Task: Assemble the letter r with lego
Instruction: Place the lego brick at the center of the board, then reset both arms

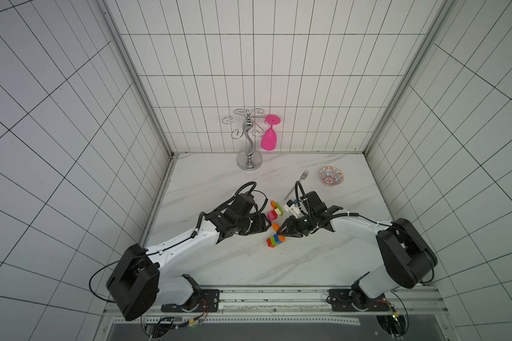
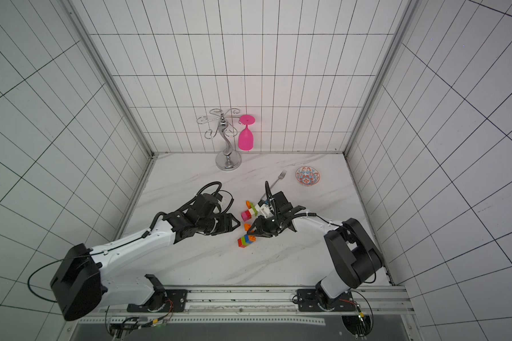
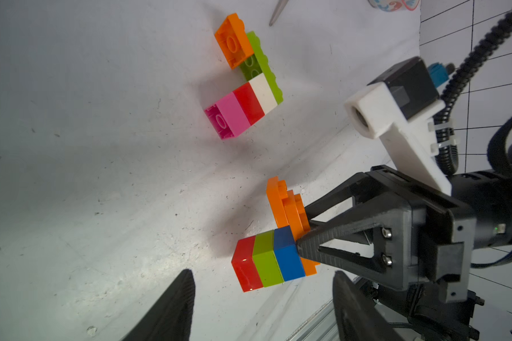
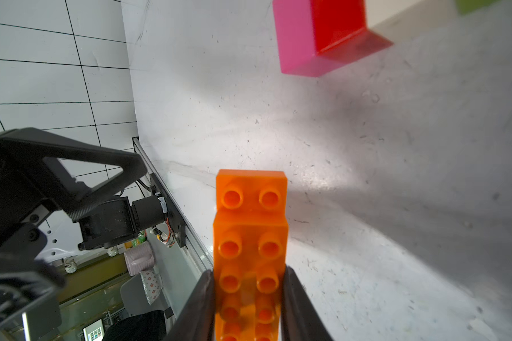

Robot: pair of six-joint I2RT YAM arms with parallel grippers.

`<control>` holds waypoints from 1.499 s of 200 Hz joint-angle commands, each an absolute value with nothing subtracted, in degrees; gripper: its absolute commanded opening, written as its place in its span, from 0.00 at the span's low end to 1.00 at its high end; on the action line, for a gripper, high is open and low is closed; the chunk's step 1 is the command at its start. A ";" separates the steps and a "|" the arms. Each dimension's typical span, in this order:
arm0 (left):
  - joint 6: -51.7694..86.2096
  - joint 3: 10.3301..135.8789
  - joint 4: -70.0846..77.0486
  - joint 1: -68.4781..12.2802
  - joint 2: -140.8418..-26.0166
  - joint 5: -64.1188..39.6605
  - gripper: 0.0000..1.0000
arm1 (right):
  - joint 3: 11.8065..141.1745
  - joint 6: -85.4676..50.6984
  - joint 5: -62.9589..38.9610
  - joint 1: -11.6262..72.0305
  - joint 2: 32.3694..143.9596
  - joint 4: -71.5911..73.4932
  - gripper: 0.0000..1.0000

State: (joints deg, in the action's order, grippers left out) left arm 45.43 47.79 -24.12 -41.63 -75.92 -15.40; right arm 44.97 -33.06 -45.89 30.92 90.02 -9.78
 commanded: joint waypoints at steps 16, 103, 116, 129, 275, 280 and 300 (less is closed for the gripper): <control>46.01 49.18 -21.91 -43.58 -77.91 -13.97 0.66 | 42.31 -34.20 -47.51 29.89 91.48 -6.59 0.28; 46.14 47.64 -21.67 -43.70 -77.62 -14.94 0.66 | 38.94 -33.31 -46.54 27.87 90.53 -6.39 0.57; 46.23 47.40 -21.60 -43.71 -77.53 -15.02 0.66 | 38.71 -33.31 -46.60 27.69 90.35 -6.50 0.59; 46.32 47.13 -21.45 -43.73 -77.27 -15.02 0.66 | 38.62 -33.31 -46.59 27.43 90.18 -6.49 0.60; 17.58 60.02 -32.79 -41.47 -46.79 19.39 0.99 | 58.66 -15.01 11.82 26.87 55.08 -30.02 0.92; 17.06 60.55 -32.54 -40.75 -46.59 18.44 0.99 | 59.06 -14.93 14.14 26.87 54.78 -29.91 0.92; 15.22 59.18 -27.87 -38.86 -45.10 17.98 0.99 | 59.00 -12.46 17.32 26.89 52.48 -28.82 0.92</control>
